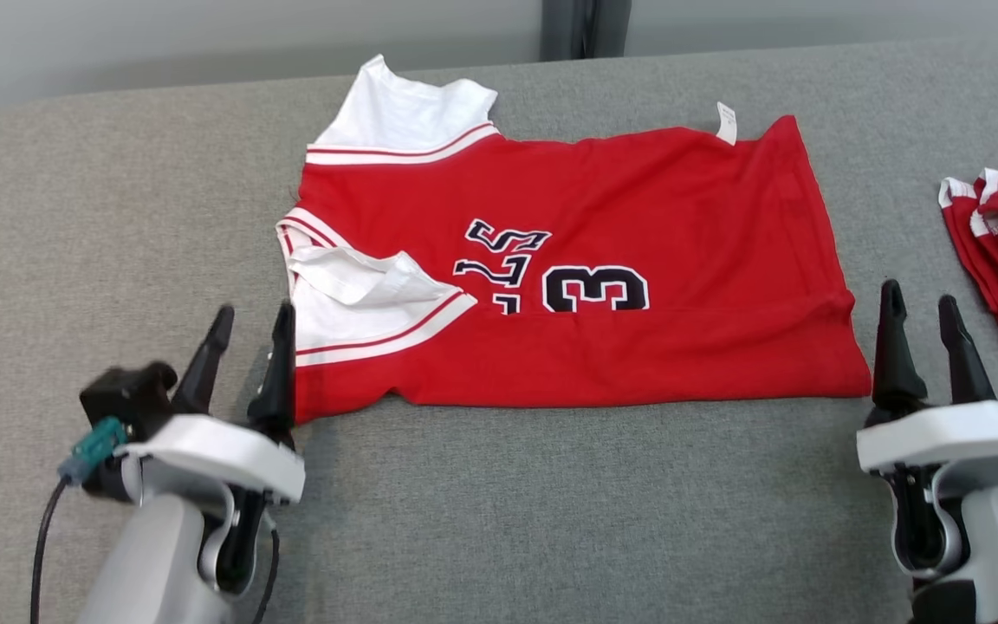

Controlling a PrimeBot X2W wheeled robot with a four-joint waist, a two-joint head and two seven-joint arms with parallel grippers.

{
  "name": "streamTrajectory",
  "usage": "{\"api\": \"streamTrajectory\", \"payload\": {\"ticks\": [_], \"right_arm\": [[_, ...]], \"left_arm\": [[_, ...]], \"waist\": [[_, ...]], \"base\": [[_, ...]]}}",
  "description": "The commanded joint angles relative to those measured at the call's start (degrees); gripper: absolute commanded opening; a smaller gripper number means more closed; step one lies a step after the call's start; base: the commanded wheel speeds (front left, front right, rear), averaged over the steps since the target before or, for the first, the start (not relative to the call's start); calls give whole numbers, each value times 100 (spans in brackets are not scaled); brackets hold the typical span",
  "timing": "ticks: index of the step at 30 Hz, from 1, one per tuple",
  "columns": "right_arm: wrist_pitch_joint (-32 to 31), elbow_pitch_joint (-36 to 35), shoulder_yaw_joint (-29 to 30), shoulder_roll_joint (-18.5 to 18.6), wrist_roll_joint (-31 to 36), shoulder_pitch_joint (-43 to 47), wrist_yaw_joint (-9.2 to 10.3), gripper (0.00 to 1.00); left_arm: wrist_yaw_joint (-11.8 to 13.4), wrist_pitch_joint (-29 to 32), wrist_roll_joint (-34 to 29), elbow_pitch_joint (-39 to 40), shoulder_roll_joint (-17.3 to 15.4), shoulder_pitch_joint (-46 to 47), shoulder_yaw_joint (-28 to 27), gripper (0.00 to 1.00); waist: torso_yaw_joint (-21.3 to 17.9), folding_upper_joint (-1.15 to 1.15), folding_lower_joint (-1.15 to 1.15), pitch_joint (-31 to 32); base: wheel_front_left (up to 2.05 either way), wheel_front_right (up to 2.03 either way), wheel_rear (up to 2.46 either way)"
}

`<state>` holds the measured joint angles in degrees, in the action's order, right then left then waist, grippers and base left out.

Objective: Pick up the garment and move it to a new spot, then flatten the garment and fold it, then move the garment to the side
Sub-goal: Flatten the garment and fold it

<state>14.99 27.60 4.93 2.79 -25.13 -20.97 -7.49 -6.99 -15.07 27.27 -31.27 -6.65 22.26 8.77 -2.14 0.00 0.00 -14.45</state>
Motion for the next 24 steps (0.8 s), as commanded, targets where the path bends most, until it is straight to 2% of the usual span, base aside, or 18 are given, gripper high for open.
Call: {"api": "streamTrajectory", "payload": {"ticks": [1,7,13,23,24], "right_arm": [[24,-133,46,27,141,210,0,100],[25,-354,15,30,268,570,0,100],[-16,-464,-65,29,260,714,0,100],[-66,-547,-153,29,202,737,0,100],[-68,-545,-158,29,196,735,0,100]], "left_arm": [[48,63,5,61,-83,-192,-9,100],[148,568,50,175,-164,-599,78,100],[353,1252,87,255,-231,-771,162,100],[658,1861,-18,118,-283,-689,327,100],[672,1874,-18,105,-283,-680,341,98]], "waist": [[59,0,0,87],[104,0,0,195],[66,0,0,231],[-108,0,0,179],[-127,0,0,171]], "base": [[0,0,0],[0,0,0],[0,0,0],[0,0,0],[0,0,0]]}}
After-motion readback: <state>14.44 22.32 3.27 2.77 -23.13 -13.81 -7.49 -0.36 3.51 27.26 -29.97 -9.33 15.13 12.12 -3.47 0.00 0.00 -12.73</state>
